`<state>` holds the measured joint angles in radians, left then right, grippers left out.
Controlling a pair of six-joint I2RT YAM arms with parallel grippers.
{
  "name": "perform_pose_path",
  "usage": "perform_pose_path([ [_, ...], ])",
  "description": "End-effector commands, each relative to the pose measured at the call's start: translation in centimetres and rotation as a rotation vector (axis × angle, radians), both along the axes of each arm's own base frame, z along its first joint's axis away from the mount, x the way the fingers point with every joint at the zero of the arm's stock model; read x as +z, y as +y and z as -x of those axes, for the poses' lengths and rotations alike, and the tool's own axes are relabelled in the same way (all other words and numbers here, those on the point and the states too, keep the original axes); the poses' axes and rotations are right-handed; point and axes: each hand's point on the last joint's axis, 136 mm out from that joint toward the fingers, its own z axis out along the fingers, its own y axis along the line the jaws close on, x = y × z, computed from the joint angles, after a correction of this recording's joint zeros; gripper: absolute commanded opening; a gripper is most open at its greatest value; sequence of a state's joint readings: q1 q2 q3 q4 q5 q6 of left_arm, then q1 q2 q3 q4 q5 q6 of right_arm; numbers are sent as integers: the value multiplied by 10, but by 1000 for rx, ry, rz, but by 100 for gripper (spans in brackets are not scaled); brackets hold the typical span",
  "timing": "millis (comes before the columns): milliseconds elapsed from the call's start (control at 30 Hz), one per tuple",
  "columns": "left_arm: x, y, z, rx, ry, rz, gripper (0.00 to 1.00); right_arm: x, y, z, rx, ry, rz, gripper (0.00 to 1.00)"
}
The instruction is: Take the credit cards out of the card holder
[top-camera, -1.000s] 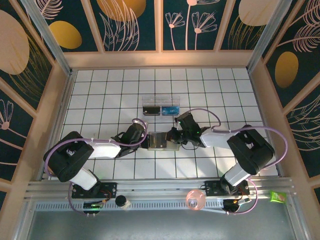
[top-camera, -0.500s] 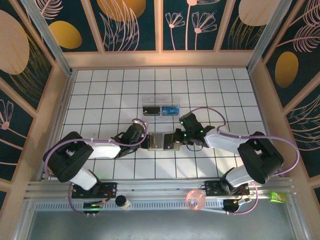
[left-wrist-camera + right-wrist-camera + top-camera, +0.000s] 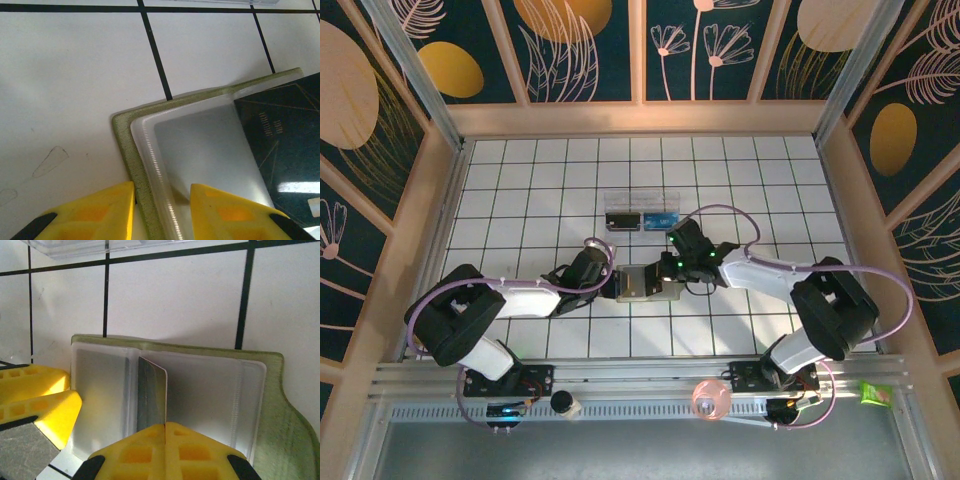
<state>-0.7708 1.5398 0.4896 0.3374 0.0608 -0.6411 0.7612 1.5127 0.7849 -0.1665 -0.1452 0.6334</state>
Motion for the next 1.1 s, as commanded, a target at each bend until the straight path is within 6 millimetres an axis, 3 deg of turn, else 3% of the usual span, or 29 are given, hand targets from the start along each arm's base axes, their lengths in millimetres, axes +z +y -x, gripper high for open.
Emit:
perform_pose_path([
  [0, -24, 7, 29, -41, 120, -40, 34, -4, 4, 0, 21, -8, 43, 0],
  [67, -24, 7, 28, -41, 121, -38, 33, -3, 8, 1, 33, -15, 32, 1],
  [233, -24, 6, 28, -43, 118, -38, 33, -1, 16, 4, 50, -12, -21, 25],
  [367, -24, 6, 27, -41, 117, -39, 33, -4, 19, 6, 55, 2, -42, 32],
  [567, -20, 6, 25, -39, 109, -37, 34, -7, 9, 2, 28, -11, -25, 20],
  [700, -15, 5, 22, -29, 94, -30, 36, -5, 3, 1, 19, -29, -37, 0],
  [867, 9, 5, 12, -8, 35, 20, 41, 35, -3, -10, 40, -191, -136, 0],
  [1067, 71, 4, -2, -27, -92, 239, 56, 92, -1, -15, 100, -393, -290, 0],
])
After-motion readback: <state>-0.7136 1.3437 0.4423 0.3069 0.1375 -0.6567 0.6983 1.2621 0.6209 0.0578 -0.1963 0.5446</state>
